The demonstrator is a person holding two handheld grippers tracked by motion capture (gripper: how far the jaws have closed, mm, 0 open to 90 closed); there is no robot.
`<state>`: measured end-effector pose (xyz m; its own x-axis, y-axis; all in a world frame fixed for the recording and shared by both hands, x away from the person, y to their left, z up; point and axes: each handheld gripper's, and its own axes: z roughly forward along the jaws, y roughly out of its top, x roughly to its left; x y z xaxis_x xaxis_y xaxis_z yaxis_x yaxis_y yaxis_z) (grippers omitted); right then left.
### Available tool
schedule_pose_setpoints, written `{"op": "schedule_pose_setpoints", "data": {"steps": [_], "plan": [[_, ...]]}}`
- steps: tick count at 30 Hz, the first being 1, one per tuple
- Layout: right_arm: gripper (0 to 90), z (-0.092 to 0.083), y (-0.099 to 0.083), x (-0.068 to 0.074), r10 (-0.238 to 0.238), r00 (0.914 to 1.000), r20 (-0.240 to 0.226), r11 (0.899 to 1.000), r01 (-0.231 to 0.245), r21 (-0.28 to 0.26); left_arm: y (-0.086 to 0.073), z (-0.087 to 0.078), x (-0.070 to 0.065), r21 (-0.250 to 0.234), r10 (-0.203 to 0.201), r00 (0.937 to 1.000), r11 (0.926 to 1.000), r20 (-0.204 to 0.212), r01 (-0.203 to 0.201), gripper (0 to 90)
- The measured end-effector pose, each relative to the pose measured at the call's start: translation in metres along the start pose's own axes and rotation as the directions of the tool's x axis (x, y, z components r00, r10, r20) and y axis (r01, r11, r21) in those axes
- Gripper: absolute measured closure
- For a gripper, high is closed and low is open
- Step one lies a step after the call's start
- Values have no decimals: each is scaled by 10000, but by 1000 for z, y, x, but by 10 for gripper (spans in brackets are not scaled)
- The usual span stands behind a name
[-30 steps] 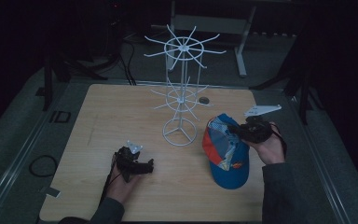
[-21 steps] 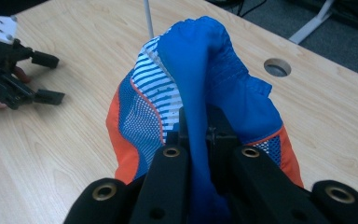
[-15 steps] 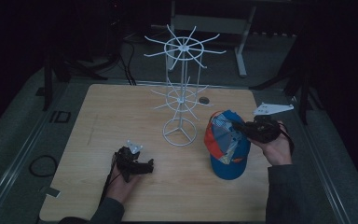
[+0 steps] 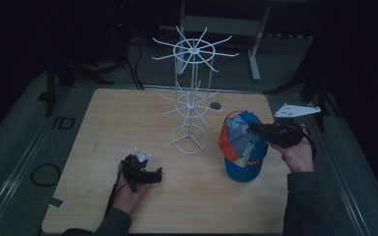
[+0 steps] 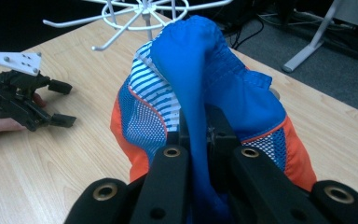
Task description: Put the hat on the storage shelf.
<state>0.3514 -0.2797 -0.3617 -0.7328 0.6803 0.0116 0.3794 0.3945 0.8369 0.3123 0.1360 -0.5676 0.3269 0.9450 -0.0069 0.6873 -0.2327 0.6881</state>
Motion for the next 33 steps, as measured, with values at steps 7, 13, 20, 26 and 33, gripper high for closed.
{"op": "schedule_pose_setpoints", "data": {"steps": [7,13,20,26,33], "plan": [[874,-6,8,2,-84,10000,-41,9996,82,-252,0,0,0,-1,-2,10000,10000,-1,2,24],[875,-8,14,3,-155,9999,-66,9989,152,-438,0,0,0,0,-1,10000,10000,1,1,24],[876,-9,22,4,-288,9996,-81,9984,284,-481,0,0,0,2,-1,10000,10000,-1,1,24],[876,-9,29,6,-428,9990,-117,9981,423,-448,0,0,0,2,-1,10000,10000,-1,1,24],[876,-13,37,7,-471,9988,-146,9976,463,-522,0,0,0,0,-4,10000,10000,0,4,24]]}}
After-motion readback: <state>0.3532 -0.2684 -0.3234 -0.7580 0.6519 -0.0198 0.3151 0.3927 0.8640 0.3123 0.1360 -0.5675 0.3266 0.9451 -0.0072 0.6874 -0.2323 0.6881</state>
